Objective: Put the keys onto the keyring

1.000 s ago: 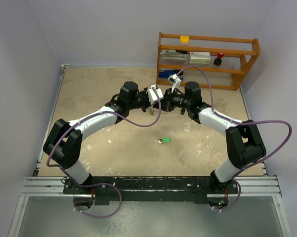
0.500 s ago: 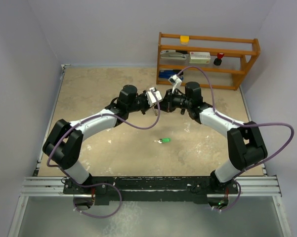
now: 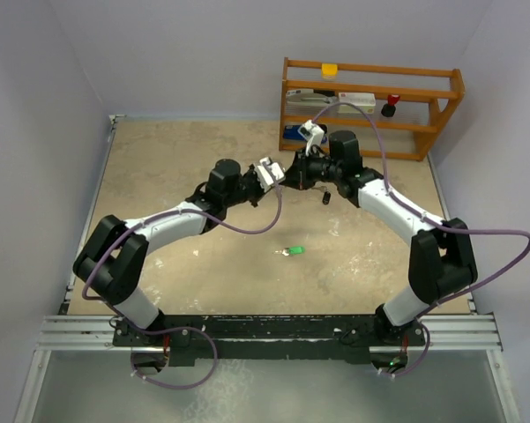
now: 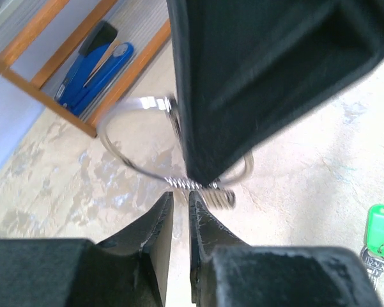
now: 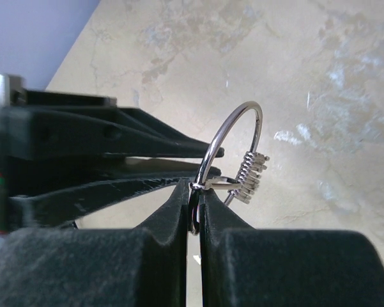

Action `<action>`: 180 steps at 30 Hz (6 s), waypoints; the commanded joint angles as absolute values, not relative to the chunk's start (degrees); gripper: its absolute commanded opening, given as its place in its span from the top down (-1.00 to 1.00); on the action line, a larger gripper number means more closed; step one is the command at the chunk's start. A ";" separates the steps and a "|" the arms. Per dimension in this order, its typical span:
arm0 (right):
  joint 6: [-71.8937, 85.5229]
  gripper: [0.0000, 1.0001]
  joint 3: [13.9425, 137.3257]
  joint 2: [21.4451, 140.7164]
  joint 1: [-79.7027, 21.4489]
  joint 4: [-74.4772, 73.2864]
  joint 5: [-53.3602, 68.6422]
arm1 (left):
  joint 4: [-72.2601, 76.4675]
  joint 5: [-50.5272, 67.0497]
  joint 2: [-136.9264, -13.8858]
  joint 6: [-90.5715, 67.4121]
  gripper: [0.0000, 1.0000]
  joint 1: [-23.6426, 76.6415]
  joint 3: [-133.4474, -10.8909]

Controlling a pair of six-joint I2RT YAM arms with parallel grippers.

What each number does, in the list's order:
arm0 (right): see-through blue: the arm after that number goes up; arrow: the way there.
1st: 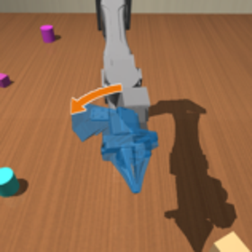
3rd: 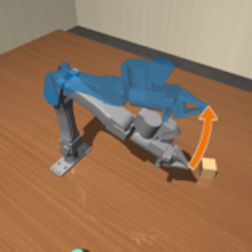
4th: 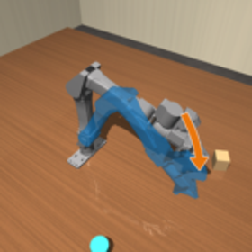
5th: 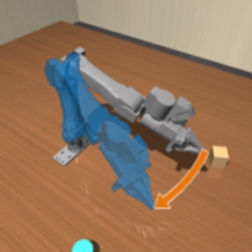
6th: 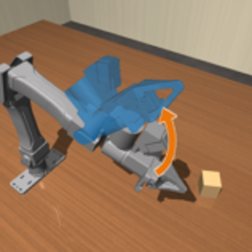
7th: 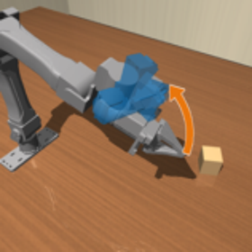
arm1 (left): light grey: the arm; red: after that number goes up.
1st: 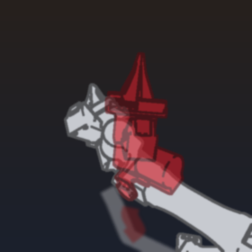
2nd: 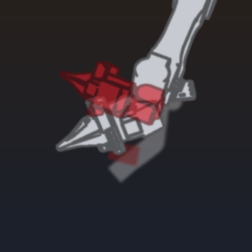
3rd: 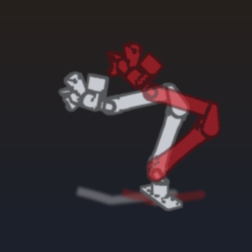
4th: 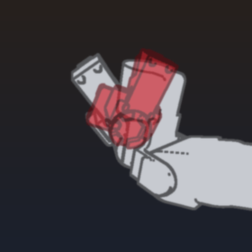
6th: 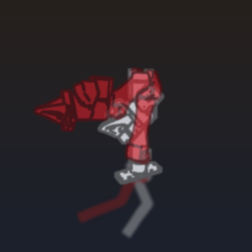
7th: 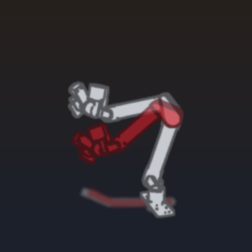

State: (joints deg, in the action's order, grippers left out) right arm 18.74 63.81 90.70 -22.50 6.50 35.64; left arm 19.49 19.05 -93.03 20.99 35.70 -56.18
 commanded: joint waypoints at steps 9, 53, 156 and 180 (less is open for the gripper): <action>13.24 1.00 75.03 90.06 -22.50 -5.25 36.07 | 38.66 -0.55 -81.33 5.86 0.67 35.72 -44.32; -31.40 1.00 72.92 89.62 -22.59 -8.34 48.24 | 50.96 9.46 -77.81 -4.05 0.41 35.77 -37.51; -23.32 1.00 73.87 93.23 -23.29 -8.89 54.57 | 62.37 8.46 -92.55 17.97 0.56 35.77 -43.75; -4.59 0.13 73.91 91.55 -22.92 0.91 46.91 | 46.47 -1.07 -82.53 7.76 1.00 35.77 -44.53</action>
State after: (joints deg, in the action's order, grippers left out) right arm -9.37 74.43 94.56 -22.98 -4.93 50.37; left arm 48.12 2.66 -86.56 11.62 35.99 -41.43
